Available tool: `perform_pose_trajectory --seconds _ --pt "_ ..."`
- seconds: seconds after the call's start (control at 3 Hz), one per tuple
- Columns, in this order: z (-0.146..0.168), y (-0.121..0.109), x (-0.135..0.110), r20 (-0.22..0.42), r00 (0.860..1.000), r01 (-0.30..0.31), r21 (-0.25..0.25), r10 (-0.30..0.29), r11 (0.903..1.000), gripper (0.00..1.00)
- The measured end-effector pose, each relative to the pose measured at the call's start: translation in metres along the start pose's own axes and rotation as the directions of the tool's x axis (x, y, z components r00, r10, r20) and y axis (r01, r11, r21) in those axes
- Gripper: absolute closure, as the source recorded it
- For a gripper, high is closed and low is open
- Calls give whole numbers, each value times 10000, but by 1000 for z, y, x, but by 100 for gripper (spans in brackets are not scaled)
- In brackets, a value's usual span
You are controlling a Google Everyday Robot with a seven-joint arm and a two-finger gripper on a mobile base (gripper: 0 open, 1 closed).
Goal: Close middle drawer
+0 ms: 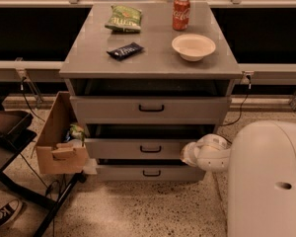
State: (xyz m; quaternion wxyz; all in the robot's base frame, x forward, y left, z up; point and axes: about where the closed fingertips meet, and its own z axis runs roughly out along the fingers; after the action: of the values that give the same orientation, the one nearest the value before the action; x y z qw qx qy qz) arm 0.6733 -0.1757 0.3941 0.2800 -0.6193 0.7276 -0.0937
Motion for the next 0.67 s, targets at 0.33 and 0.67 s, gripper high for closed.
perform_pose_trajectory --seconds 0.33,0.67 --pt "0 0 0 0 10000 0 0 0 10000 28" --pt "0 0 0 0 10000 0 0 0 10000 6"
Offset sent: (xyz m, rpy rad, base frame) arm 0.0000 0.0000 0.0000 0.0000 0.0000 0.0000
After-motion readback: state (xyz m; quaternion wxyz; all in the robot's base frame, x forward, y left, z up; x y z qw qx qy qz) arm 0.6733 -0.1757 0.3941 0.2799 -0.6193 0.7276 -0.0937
